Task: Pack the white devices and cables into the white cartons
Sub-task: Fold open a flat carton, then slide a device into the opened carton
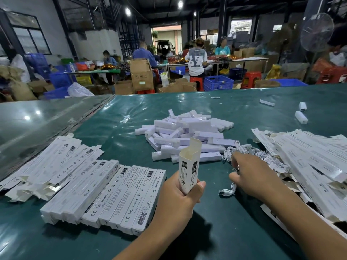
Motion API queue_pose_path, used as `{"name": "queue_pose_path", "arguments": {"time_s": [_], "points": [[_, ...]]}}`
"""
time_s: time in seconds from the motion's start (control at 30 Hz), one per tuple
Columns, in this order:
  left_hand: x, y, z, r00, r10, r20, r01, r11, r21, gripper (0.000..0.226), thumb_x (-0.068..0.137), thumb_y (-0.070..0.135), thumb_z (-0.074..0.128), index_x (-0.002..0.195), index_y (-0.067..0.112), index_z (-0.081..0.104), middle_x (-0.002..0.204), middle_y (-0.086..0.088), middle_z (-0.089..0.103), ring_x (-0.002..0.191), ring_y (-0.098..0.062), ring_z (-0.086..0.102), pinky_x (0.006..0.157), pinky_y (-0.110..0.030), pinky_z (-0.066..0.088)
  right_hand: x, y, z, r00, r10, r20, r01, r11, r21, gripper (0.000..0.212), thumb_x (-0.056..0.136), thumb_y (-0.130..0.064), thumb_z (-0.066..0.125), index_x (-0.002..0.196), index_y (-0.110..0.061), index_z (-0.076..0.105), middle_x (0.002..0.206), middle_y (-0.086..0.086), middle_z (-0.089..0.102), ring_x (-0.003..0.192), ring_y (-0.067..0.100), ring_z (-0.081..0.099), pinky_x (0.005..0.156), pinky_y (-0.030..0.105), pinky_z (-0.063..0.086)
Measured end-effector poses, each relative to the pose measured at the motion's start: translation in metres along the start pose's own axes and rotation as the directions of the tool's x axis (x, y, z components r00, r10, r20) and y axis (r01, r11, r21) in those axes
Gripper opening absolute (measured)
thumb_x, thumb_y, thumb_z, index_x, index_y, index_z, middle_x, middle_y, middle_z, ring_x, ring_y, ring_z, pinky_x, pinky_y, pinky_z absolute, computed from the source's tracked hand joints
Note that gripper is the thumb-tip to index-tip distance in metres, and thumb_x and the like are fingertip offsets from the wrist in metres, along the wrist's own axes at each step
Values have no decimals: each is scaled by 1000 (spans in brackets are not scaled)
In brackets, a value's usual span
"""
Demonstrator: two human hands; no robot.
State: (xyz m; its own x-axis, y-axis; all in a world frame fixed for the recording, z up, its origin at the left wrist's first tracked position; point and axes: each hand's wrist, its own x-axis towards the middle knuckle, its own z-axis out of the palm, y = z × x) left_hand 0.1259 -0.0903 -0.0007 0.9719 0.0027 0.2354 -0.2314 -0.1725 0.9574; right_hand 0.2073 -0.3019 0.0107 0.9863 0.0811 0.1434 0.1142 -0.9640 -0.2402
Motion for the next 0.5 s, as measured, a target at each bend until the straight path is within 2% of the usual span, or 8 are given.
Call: {"name": "queue_pose_path", "arguments": {"time_s": [0.07,0.13,0.17,0.2,0.27,0.33,0.4,0.5], "points": [[1,-1,0,1000,0,2,0,1000,-3,14,92,20,72,84,14,62,65,2,64,60,-3,62,59,-10,47,-1,0,1,999,-9,-39,13,995,97,15,83,-19,62,92,-17,51,80,0,60,78,23,59,67,35,45],[1,-2,-1,1000,0,-5,0,1000,-9,14,92,19,72,83,14,62,65,1,64,59,-4,62,58,-10,47,-5,-2,-2,999,-24,-41,36,952,304,18,84,-15,66,99,-21,57,72,0,65,71,18,66,66,32,48],[2,-2,-1,1000,1,-10,-2,1000,-20,14,92,20,73,82,16,63,65,1,64,59,-5,62,58,-11,48,-8,-6,-4,999,-37,-20,42,886,463,21,86,-11,66,103,-22,61,69,2,68,67,15,70,65,29,51],[2,-1,-2,1000,0,-14,0,999,-44,14,90,23,74,81,18,65,65,0,65,59,-7,62,59,-13,49,-12,-11,-6,998,-62,10,41,772,634,21,87,-6,66,102,-21,67,70,4,71,65,15,73,64,27,55],[1,1,-1,1000,-4,-16,2,994,-107,15,82,36,76,82,24,69,69,0,68,60,-10,64,60,-18,52,-20,-24,-10,990,-138,33,38,485,874,14,85,-4,71,92,-15,74,73,6,71,70,21,75,66,31,62],[1,4,-1,1000,15,-22,-18,989,-146,27,75,49,78,86,26,72,74,-2,73,60,-12,66,60,-20,53,-26,-34,-10,972,-233,19,61,333,941,6,81,-9,75,85,-12,73,79,9,71,77,26,75,73,35,63],[2,4,-3,998,30,-52,-39,982,-185,36,73,50,81,92,20,73,78,-4,75,61,-12,68,59,-20,53,-30,-41,-7,947,-321,22,80,301,950,7,83,-9,77,87,-12,71,86,12,73,84,29,75,80,39,62],[5,3,-7,994,51,-99,-69,979,-191,28,81,33,84,97,14,72,80,-3,76,65,-13,70,60,-20,54,-34,-46,-6,927,-376,4,105,270,957,12,82,-17,80,90,-15,71,94,18,75,91,32,76,85,38,62]]}}
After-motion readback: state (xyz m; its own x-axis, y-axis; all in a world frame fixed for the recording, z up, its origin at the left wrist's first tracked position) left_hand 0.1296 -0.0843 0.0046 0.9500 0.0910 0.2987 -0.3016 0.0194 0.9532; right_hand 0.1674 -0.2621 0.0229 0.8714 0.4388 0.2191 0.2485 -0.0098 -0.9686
